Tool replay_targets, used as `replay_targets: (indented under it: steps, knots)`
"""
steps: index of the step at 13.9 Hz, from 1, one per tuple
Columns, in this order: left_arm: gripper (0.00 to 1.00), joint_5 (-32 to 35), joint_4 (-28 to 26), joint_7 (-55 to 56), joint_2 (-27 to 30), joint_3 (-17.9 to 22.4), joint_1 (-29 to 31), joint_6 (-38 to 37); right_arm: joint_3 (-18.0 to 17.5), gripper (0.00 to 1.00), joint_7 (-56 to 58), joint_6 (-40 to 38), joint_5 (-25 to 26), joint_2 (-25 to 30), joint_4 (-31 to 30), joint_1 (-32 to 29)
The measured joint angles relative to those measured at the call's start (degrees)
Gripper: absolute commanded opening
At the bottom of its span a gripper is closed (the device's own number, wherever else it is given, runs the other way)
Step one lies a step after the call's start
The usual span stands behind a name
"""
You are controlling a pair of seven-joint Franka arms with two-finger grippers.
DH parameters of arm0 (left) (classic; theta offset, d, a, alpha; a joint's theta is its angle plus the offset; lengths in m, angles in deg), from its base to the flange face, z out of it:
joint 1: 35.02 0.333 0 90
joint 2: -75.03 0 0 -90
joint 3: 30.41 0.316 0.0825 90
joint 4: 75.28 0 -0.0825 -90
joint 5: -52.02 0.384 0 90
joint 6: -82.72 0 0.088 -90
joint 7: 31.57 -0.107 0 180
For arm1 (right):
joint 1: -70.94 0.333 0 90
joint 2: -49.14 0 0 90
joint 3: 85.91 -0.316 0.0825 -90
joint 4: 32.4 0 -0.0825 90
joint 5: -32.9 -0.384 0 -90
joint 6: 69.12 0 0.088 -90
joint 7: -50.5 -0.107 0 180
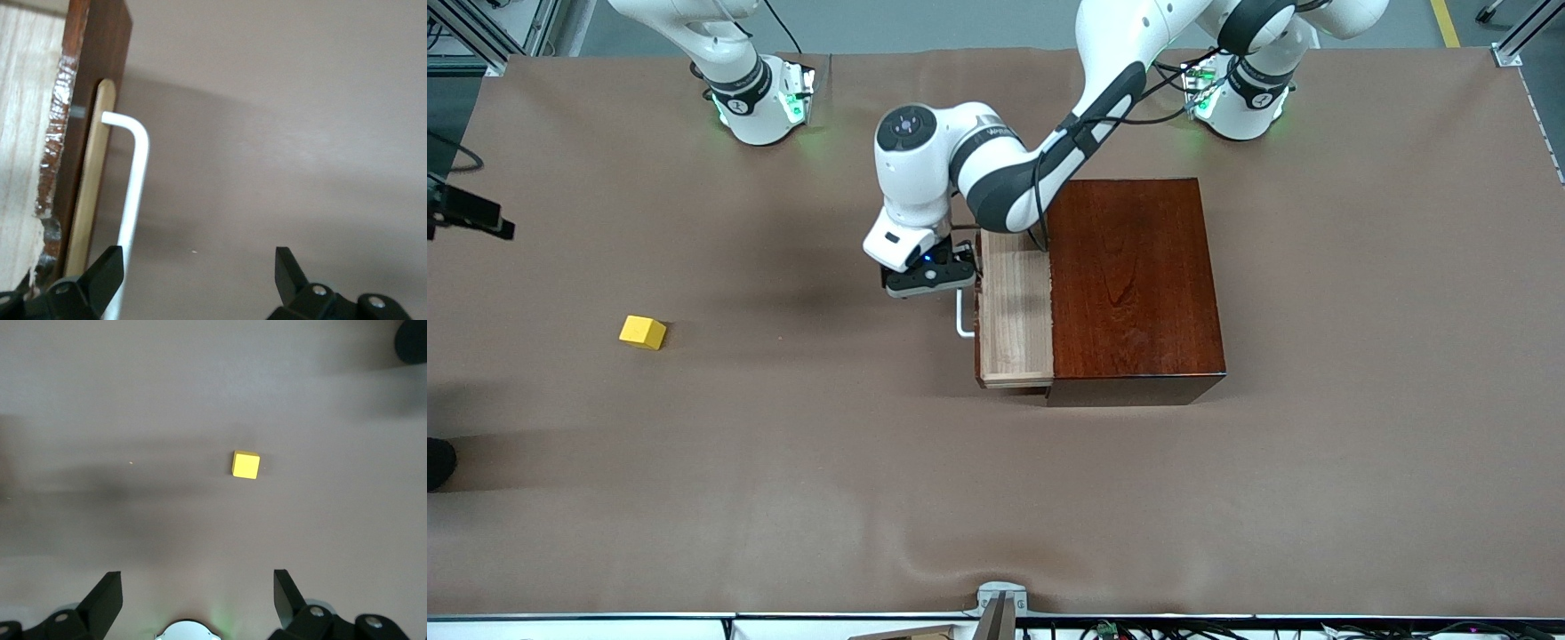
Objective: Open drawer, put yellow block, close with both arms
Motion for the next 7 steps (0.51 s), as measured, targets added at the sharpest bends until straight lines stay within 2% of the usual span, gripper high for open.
replay_targets:
  steps: [4, 7]
  knots:
    - [1.0, 0.0, 1.0, 0.0, 0.68, 0.01, -0.81, -1.48, -0.01, 1.0, -0.02, 2.08, 0.1, -4.88, -0.14, -0.01]
    - [1.0, 0.0, 3.06, 0.0, 6.67, 0.37, 0.3, -9.63, 0.02, 1.0, -0.06, 3.87, 0.1, -7.27, -0.37, -0.46]
